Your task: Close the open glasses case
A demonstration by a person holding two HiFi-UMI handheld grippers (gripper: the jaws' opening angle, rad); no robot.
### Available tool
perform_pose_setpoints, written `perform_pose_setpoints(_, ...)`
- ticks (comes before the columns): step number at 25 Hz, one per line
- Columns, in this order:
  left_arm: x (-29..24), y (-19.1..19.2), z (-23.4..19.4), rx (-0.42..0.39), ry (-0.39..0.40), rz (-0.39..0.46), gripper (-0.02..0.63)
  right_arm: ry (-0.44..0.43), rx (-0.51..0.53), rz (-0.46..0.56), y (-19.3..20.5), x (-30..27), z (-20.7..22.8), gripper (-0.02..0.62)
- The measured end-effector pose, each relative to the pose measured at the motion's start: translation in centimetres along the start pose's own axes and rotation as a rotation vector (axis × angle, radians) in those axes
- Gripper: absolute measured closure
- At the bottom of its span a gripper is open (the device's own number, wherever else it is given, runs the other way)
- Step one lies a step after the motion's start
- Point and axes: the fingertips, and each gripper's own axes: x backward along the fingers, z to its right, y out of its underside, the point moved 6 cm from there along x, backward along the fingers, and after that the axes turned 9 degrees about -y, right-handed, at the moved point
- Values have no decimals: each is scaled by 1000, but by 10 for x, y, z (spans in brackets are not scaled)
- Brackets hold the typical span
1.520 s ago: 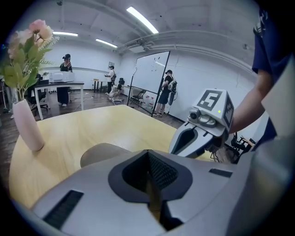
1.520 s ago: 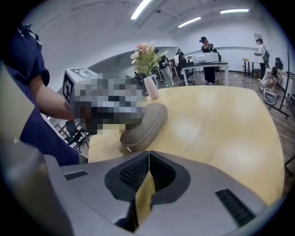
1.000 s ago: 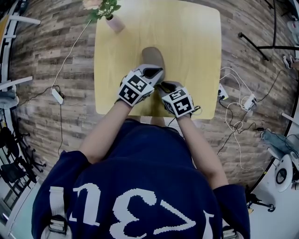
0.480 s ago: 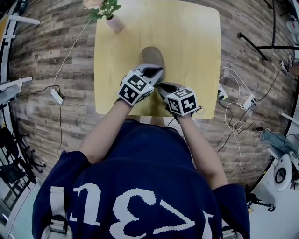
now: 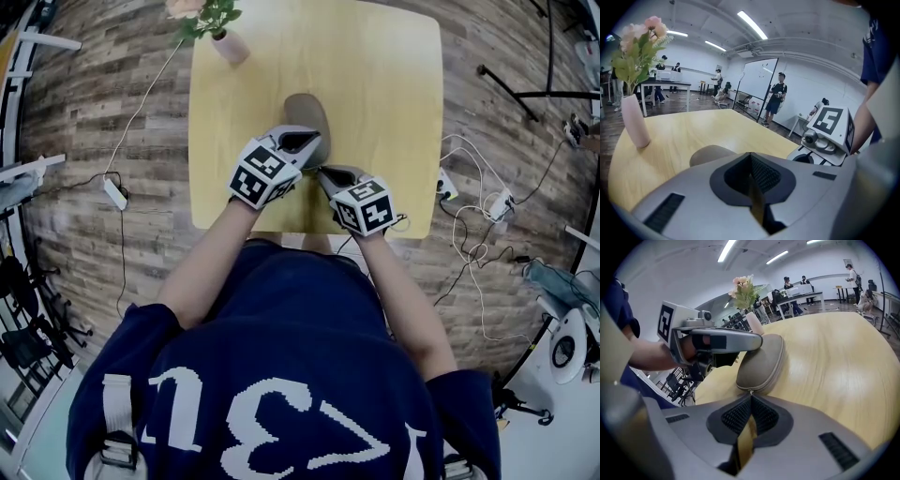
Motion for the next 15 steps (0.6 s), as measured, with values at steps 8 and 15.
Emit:
perform_pose_setpoints(8,-4,-10,-35,8,12,-13,594,-13,36,-19,0,2,1,571)
perform_pose_setpoints(15,-4,-10,-33,-39,-1,-56,594,30,83,-26,-1,8,4,572)
